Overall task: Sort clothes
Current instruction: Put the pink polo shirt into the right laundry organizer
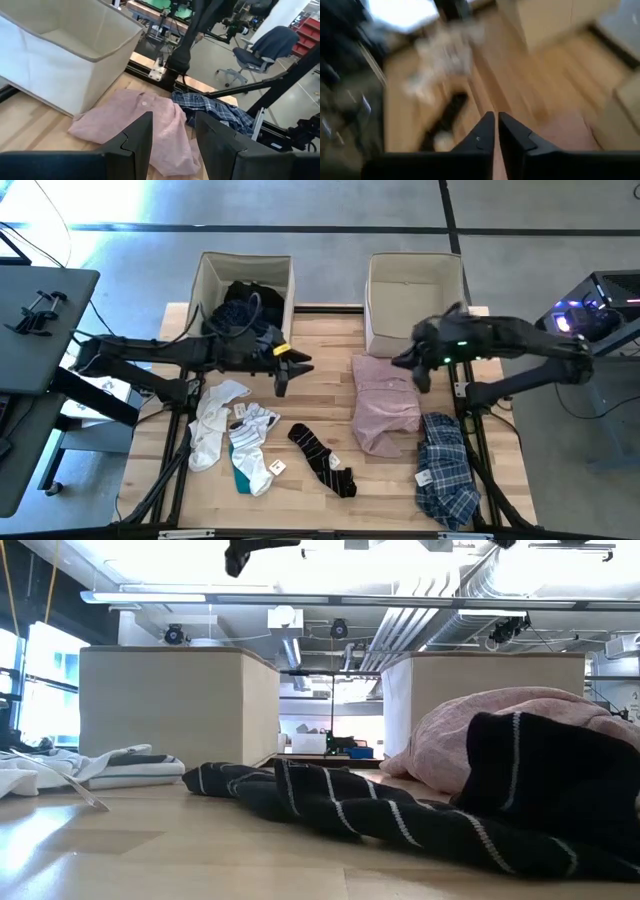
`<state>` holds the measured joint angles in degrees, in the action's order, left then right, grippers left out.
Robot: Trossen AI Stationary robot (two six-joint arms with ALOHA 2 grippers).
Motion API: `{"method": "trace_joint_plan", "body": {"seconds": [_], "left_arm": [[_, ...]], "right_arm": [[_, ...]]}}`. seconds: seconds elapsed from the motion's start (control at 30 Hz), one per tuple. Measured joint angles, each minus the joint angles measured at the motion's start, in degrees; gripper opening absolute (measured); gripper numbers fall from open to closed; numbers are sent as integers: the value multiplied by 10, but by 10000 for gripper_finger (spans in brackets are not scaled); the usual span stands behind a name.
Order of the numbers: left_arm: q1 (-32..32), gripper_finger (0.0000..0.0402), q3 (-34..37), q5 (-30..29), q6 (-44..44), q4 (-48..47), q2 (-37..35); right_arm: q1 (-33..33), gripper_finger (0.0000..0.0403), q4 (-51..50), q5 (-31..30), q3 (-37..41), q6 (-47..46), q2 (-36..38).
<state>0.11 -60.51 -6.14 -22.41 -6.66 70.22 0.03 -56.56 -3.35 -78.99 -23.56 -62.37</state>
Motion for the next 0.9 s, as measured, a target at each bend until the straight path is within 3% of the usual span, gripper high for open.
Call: {"method": "trace_joint_plan", "body": {"seconds": [0.23,0.5,0.77,0.9], "left_arm": [[-17,135,0,0,0,10,18],[-31,135,0,0,0,9,21],[-44,135,0,0,-1,9,21],[-53,135,0,0,-5,8,21]], "right_arm": [[0,117,-136,40,-26,90,-130],[0,223,-148,25,-26,188,-261],[0,245,-132,-7,-23,245,-382],[0,245,-65,-10,31,246,-404]]}}
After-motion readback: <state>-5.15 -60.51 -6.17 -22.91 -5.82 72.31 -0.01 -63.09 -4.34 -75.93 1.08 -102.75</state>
